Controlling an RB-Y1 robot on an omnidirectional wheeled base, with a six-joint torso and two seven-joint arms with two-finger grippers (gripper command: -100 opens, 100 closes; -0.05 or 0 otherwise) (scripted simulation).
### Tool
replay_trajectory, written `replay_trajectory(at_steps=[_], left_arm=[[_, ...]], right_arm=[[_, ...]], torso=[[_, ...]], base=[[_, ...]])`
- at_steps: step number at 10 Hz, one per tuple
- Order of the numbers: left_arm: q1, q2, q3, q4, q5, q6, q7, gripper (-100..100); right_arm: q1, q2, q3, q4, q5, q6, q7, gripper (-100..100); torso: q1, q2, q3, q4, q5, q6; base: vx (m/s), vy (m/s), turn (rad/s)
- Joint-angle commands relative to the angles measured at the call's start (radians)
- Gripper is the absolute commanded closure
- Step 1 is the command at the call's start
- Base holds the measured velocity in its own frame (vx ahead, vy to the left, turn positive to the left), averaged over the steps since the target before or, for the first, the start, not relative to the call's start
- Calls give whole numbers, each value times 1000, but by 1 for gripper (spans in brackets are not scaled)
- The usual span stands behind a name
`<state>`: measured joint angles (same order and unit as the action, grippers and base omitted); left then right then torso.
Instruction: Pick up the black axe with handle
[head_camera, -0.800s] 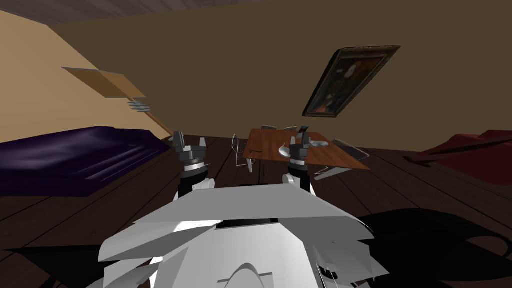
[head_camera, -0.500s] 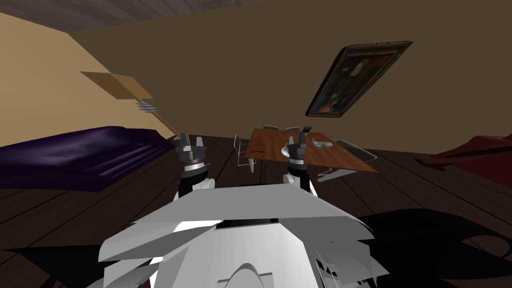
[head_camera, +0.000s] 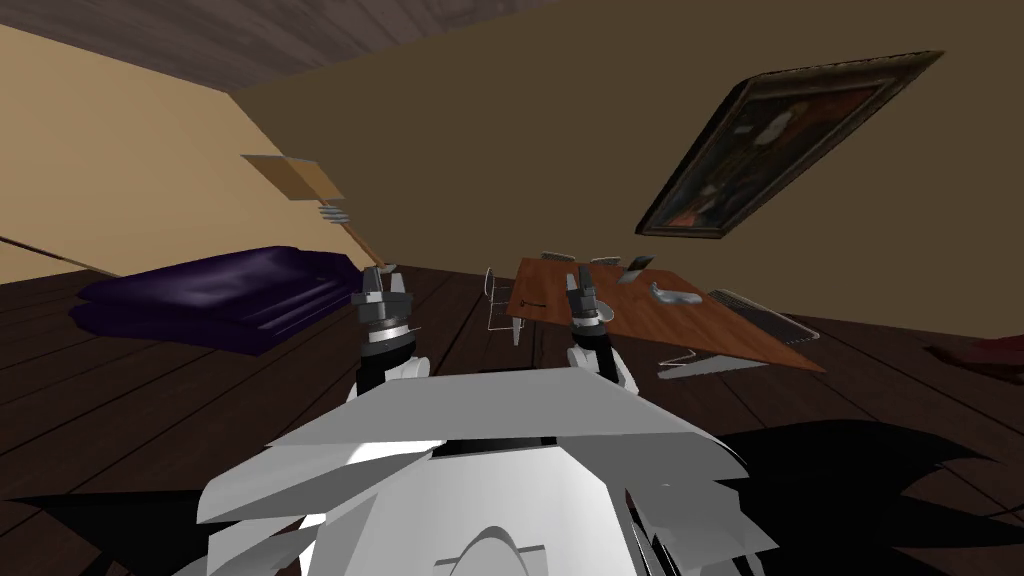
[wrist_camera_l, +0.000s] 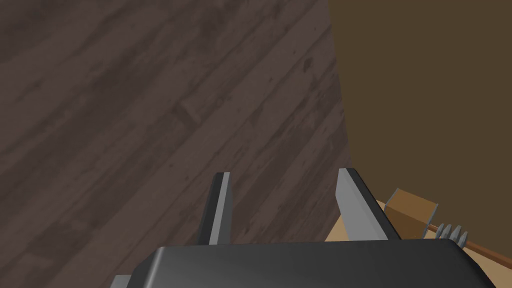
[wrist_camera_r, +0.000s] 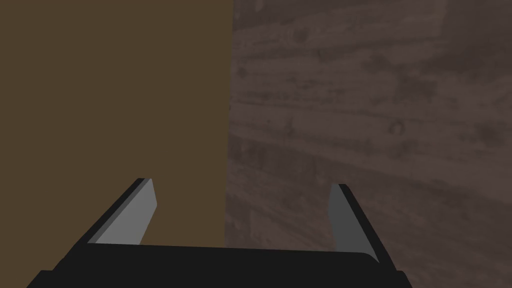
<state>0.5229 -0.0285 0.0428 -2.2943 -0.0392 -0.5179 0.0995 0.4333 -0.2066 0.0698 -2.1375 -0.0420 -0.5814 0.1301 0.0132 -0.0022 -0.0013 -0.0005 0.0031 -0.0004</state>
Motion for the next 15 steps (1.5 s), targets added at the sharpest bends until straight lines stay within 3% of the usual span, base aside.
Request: replay_trajectory(at_steps=[1, 2, 5, 9, 11, 12, 13, 14, 15], left_arm=[[0, 0, 0, 0, 0, 0, 0, 0], [0, 0, 0, 0, 0, 0, 0, 0], [0, 0, 0, 0, 0, 0, 0, 0], [0, 0, 0, 0, 0, 0, 0, 0], [0, 0, 0, 0, 0, 0, 0, 0], [0, 0, 0, 0, 0, 0, 0, 0], [0, 0, 0, 0, 0, 0, 0, 0], [0, 0, 0, 0, 0, 0, 0, 0], [0, 0, 0, 0, 0, 0, 0, 0]], right_arm=[[-31, -50, 14, 38, 18, 0, 9, -100], [-31, -61, 14, 38, 18, 0, 9, -100], [-84, -162, 57, 112, 62, 3, 30, -100], [-118, -261, 94, 169, 95, 9, 45, -100], [-149, -328, 138, 229, 130, 18, 60, -100], [-149, -349, 138, 229, 130, 18, 60, -100], [-163, -388, 163, 260, 148, 24, 68, -100], [-163, -395, 163, 260, 148, 24, 68, -100], [-176, -435, 189, 293, 167, 31, 75, -100]], torso=[[0, 0, 0, 0, 0, 0], [2, -2, -1, 0, 0, 0], [-4, 0, 0, 0, -1, 0], [-5, -2, -1, 0, -1, 0], [-5, 0, 0, 0, -1, 0], [-3, -1, 0, 0, -1, 0], [-5, 0, 0, 0, -1, 1], [-6, 0, 0, 0, -1, 1], [-8, 1, 0, 0, -1, 1]], base=[[69, 221, 236], [60, 149, 78], [52, 152, 233], [72, 123, 164], [69, 131, 238], [68, 105, 90], [82, 96, 159], [64, 59, 100], [65, 58, 199]])
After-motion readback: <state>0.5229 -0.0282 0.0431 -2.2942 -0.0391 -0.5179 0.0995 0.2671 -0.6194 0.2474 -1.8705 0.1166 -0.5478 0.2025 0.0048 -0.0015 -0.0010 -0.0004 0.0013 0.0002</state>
